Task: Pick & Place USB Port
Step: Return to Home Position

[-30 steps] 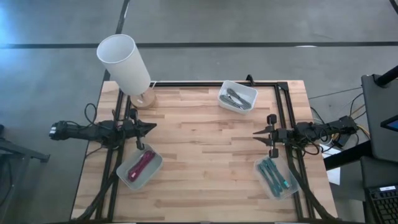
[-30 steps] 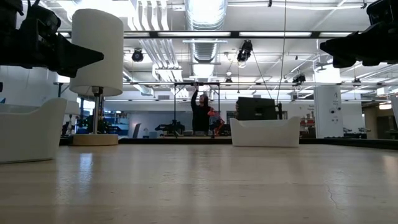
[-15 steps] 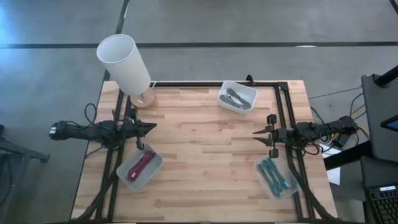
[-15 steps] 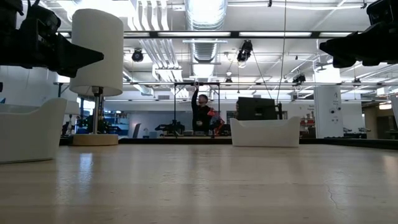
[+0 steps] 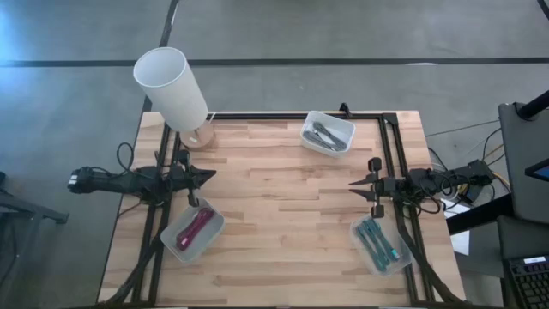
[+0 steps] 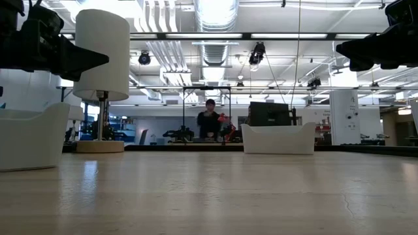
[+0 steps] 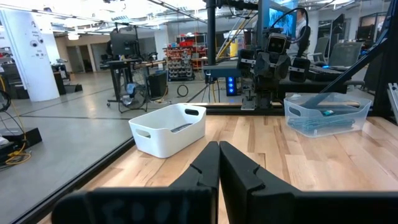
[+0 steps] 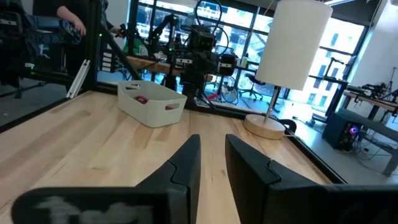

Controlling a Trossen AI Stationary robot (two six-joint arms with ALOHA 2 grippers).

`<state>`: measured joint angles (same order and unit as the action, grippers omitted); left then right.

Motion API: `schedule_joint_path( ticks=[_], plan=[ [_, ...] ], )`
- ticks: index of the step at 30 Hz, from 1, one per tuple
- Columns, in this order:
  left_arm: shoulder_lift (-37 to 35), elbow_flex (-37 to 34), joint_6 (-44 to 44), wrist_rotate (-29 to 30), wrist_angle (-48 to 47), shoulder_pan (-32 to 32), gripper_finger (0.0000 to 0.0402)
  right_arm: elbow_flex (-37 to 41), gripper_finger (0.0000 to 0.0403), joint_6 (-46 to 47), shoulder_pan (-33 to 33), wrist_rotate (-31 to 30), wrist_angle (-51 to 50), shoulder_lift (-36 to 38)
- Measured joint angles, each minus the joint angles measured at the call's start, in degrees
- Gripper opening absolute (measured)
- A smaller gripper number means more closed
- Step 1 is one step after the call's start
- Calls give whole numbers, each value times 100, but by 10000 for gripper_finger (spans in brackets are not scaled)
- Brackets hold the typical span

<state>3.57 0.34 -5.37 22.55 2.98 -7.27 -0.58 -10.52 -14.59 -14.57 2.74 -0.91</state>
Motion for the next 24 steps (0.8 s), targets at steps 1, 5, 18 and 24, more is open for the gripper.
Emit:
schedule_joint_path(
  ticks=[1, 5, 18, 24],
  plan=[
    [0, 0, 0, 0, 0, 0, 12, 0, 69, 0, 0, 0, 0, 0],
    [-1, 0, 1, 0, 0, 0, 12, 1, 76, 0, 0, -1, 0, 1],
    [0, 0, 0, 0, 0, 4, 12, 2, 91, 0, 0, 0, 0, 0],
    [-2, 0, 2, 0, 0, 2, 12, 2, 82, 0, 0, -2, 0, 1]
  ],
)
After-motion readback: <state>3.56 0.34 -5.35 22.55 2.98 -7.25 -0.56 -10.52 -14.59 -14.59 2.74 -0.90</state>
